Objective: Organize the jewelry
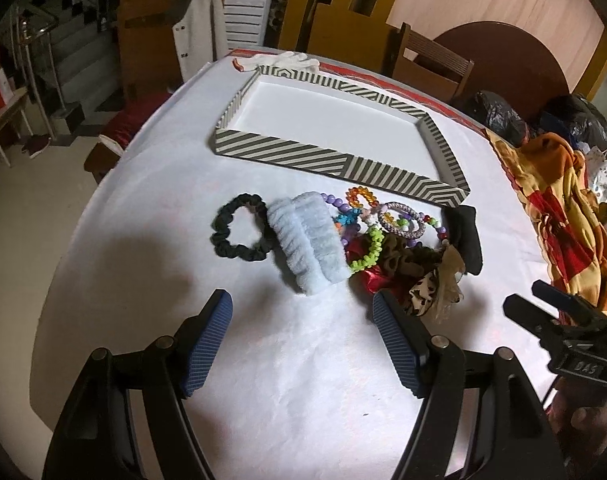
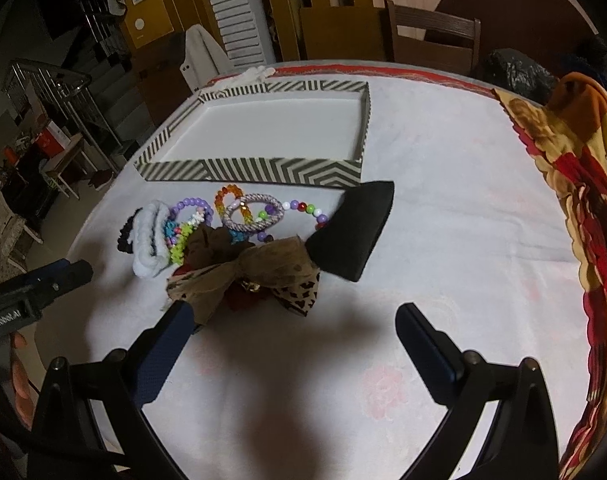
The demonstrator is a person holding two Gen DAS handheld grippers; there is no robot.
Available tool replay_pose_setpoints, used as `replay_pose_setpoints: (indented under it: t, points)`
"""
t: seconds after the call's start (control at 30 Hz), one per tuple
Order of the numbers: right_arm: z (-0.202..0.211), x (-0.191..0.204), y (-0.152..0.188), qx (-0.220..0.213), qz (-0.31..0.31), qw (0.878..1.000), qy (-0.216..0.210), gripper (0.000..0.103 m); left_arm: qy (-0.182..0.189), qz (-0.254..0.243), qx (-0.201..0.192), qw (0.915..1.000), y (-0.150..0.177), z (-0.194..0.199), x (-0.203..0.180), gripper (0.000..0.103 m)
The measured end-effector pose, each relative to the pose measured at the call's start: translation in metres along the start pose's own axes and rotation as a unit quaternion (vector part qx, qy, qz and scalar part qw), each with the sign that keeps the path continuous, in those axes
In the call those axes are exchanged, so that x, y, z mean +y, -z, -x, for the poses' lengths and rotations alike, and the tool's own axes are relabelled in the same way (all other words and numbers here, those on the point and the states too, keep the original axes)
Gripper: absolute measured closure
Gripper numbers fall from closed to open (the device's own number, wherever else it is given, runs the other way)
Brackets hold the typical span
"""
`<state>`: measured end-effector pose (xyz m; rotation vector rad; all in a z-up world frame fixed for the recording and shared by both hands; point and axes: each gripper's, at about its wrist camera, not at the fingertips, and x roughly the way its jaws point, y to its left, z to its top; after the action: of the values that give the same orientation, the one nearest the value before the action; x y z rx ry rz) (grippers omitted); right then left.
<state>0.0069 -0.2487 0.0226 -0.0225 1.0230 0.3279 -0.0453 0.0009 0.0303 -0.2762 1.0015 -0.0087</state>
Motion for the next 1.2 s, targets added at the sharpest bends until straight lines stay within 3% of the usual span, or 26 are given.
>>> replay_pose_setpoints:
  t: [0.2, 0.43, 0.93, 1.0, 1.13, 1.17, 1.2]
  points:
    - [-0.015, -0.006, 0.0, -0.003, -0.006, 1.0, -0.009, 0.002, 0.004, -0.001, 0.011, 0.9999, -0.009, -0.01, -0.002, 0.042]
    - [-0.031, 0.002, -0.007, 0.014, -0.032, 0.997, -0.072, 0.006, -0.006, 0.006, 0.029, 0.9995, -0.025, -0.029, -0.002, 0.042]
    - [-0.083, 0.019, -0.02, 0.069, -0.032, 0.995, -0.066, 0.007, -0.031, -0.005, 0.057, 0.9979, -0.051, -0.068, -0.004, 0.043]
    - [-0.087, 0.021, -0.019, 0.069, -0.033, 0.995, -0.07, 0.016, -0.034, -0.013, 0.062, 0.9974, -0.052, -0.073, -0.005, 0.047]
    - [-0.095, 0.019, -0.017, 0.082, -0.048, 0.991, -0.093, 0.034, -0.021, -0.018, 0.085, 0.996, -0.051, -0.083, -0.003, 0.079]
    - [-0.095, 0.019, -0.017, 0.072, -0.045, 0.992, -0.094, 0.042, -0.014, -0.015, 0.086, 0.9961, -0.05, -0.083, -0.002, 0.08]
    - [-0.094, 0.02, -0.016, 0.068, -0.041, 0.992, -0.1, 0.056, -0.005, -0.013, 0.085, 0.9963, -0.05, -0.082, -0.001, 0.082]
